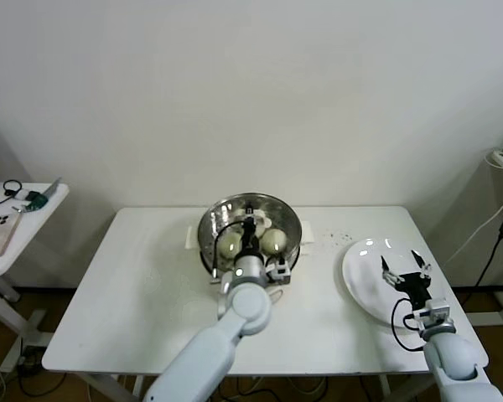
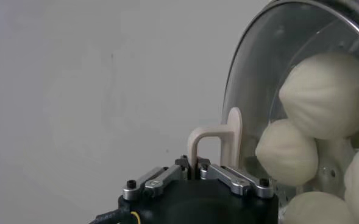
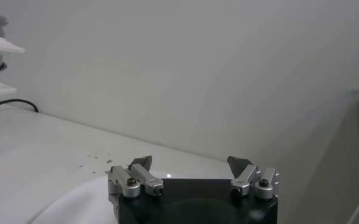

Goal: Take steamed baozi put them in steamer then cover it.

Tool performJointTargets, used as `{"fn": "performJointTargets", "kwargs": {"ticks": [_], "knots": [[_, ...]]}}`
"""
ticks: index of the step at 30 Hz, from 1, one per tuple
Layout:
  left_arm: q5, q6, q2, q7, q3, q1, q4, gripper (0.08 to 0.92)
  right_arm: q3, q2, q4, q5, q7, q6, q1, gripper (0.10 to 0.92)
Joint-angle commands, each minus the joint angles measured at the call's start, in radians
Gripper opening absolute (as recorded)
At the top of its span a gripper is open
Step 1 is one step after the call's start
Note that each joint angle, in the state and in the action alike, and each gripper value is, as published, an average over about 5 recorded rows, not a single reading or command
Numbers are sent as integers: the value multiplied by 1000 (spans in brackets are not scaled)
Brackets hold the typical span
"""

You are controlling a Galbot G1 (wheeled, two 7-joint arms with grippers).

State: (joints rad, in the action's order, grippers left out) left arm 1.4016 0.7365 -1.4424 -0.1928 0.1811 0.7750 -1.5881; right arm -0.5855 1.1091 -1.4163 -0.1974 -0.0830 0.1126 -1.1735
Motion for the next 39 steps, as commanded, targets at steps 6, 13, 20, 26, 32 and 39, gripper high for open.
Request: {"fn": "performJointTargets", "kwargs": {"ticks": [6,13,20,26,32,39], "knots": [[0,49,13,0,11,-2,7,147,-6,4,0,0,-8,2,-1,823],[-5,49,23,-6,18,-11,-4,155,-11,0,-5,1,-27,-6,-5,823],[-33,49,45,-6,16,0,-71,316,-16,-4,-19,-34,-34,-30,-12,823],[-55,49,79,-5,15,41,-172,489,-20,-7,-16,-37,-36,-35,-11,823],[-72,49,112,-3,12,97,-270,663,-21,-9,-16,-35,-36,-45,-9,823],[-118,49,147,25,-17,219,-376,812,-22,-14,-11,-33,-36,-49,-3,823]]}}
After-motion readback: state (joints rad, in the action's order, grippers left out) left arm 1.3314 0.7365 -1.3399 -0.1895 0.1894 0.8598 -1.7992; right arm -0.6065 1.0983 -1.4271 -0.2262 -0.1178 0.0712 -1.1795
